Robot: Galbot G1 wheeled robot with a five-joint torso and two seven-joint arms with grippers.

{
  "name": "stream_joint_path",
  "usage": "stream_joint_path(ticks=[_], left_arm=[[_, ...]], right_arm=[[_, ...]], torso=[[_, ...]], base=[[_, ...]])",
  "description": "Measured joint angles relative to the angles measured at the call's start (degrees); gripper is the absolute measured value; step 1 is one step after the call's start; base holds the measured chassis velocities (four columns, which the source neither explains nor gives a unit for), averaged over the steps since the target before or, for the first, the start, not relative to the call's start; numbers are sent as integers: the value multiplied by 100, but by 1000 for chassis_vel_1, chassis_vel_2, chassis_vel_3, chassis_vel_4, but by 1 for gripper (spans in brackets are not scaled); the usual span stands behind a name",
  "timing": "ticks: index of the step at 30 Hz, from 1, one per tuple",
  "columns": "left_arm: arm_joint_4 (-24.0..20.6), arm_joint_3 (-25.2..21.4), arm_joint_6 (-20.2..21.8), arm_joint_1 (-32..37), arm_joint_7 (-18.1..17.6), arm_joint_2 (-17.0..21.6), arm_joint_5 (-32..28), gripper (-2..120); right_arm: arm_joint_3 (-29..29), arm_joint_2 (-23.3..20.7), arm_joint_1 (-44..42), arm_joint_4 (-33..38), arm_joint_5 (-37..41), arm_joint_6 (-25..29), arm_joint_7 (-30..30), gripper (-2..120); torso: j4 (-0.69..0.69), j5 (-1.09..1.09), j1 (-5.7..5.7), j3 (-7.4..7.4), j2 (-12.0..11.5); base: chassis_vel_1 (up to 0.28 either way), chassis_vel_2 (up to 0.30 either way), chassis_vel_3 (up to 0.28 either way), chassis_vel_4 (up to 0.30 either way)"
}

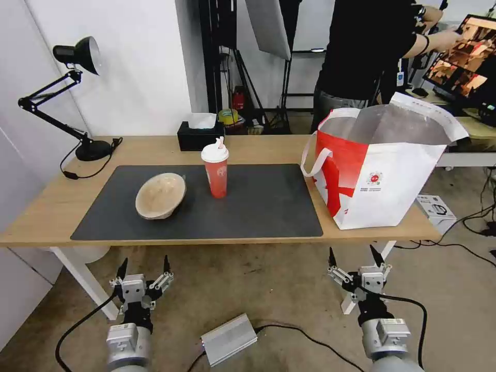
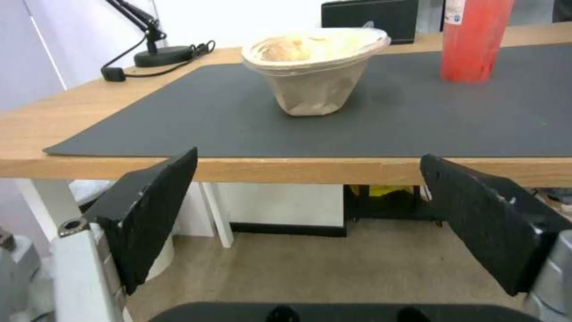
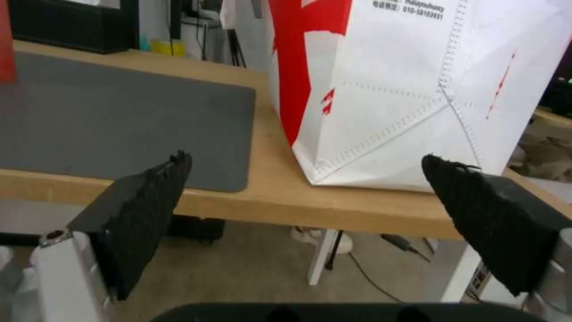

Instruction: Pick up the trash from the table and place it into the takeout bag.

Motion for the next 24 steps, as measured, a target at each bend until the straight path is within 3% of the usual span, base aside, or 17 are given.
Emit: stream_joint_path(ticks=[13,24], left_arm=[[21,2,5,-50,0,7,1,100],[14,-33,14,-66,6,-5,2,100]], right_arm=[[-217,-284,651,157,385,23,-192,99],[-1244,-1083,2587,144,1751,-455,-483,100]], torso=[[0,0,0,0,0],[1,0,0,1,0]], base=[[0,0,0,0],[0,0,0,0]])
